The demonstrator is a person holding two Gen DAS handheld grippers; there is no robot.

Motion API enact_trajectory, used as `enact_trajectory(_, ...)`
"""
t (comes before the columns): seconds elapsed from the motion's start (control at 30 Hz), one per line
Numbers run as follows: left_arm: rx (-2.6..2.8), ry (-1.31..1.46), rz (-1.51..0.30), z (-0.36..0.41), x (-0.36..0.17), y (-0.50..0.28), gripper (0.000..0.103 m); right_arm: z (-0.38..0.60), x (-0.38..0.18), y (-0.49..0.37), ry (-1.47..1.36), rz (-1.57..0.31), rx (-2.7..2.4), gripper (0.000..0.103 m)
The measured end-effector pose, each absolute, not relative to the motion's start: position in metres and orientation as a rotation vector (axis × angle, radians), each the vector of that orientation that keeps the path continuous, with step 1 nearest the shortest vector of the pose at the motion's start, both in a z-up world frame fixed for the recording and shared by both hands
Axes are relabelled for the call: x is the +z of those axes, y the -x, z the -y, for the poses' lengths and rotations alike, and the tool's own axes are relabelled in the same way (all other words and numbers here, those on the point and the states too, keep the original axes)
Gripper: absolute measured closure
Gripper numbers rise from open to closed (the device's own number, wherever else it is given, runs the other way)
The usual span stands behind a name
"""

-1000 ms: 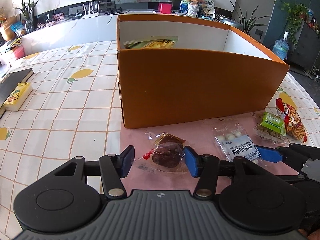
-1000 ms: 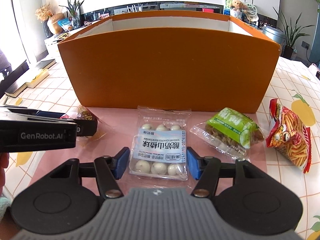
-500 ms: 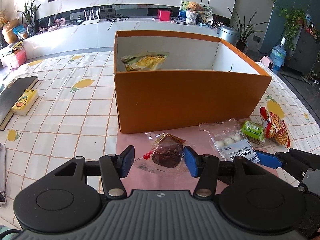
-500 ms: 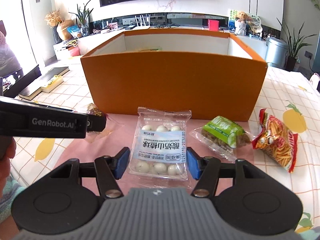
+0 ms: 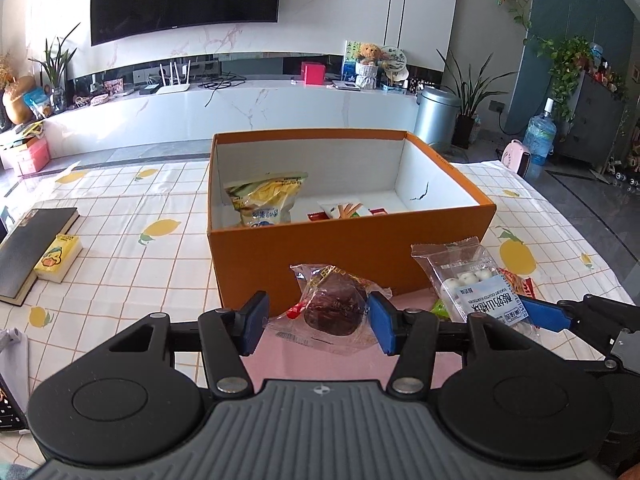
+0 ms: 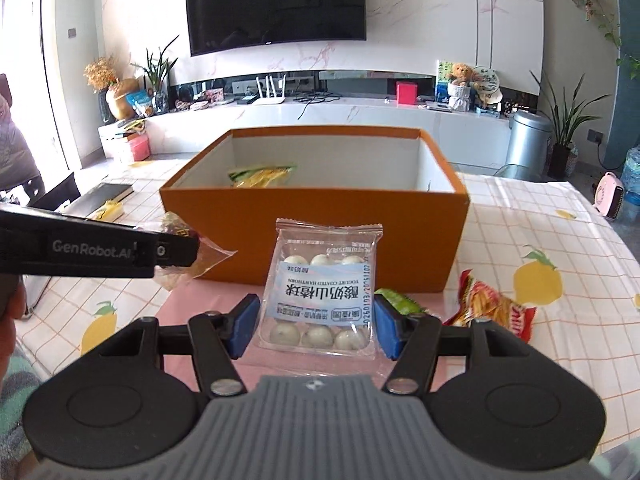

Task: Organize snacks
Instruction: 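Grasp the dried-meat packet with the left tool while the right tool grasps the white candy-ball packet, then lift both held packets and carry them over the orange box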

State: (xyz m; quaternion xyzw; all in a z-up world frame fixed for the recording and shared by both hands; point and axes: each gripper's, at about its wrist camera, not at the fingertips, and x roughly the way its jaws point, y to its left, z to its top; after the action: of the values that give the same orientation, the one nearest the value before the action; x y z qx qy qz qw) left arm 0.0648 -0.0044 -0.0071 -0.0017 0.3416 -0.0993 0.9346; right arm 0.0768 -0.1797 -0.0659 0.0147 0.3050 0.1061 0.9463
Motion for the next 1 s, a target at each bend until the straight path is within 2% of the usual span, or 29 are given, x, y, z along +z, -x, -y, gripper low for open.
enact_trajectory(0.53,-0.268,-0.071,-0.612,0.031,0.022,-0.106,0.042,0.199,-0.026,-0.126,0.027,-0.587,0.218,0.045)
enact_trajectory(1.0,-0.31,-0.084,-0.66,0.033,0.017,-0.16,0.042,0.194,-0.024,-0.197,0.149,-0.645,0.23,0.045)
